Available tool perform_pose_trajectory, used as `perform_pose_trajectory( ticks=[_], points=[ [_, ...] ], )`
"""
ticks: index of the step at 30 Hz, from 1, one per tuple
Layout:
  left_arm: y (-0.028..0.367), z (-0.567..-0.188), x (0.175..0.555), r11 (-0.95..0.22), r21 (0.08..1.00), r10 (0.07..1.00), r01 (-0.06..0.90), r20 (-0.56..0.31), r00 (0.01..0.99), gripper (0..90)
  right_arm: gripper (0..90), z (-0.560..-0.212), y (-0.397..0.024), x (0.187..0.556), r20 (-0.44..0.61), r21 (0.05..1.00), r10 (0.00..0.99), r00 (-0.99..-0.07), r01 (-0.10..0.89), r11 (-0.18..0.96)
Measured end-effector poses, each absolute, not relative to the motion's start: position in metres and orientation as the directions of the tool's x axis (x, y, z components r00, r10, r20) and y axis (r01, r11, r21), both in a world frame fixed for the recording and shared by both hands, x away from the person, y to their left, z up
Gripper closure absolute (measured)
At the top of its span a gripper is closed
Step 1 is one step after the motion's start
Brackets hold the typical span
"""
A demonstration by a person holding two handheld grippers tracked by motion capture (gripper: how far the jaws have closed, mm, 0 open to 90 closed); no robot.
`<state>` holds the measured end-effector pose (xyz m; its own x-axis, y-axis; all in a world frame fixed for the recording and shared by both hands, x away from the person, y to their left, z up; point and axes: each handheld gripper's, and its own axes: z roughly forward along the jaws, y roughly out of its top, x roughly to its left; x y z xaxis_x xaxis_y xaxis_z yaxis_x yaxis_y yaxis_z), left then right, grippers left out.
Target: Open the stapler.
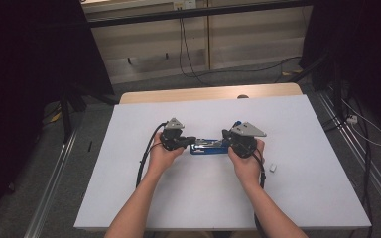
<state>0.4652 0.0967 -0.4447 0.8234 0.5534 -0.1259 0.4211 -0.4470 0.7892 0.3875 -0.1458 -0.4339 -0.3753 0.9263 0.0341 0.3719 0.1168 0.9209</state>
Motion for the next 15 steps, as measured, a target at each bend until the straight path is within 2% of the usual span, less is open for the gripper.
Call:
perform_pose_trajectory(
  ticks=[15],
  points=[
    [0.0976,-0.4451,0.4653,-0.444,0.789,0.552,0.424,-0.132,0.823,90.0,90.0,-0.4386,-0.148,0.3861,0.029,0.92,0.926,-0.376,0.372,0.122]
  ],
)
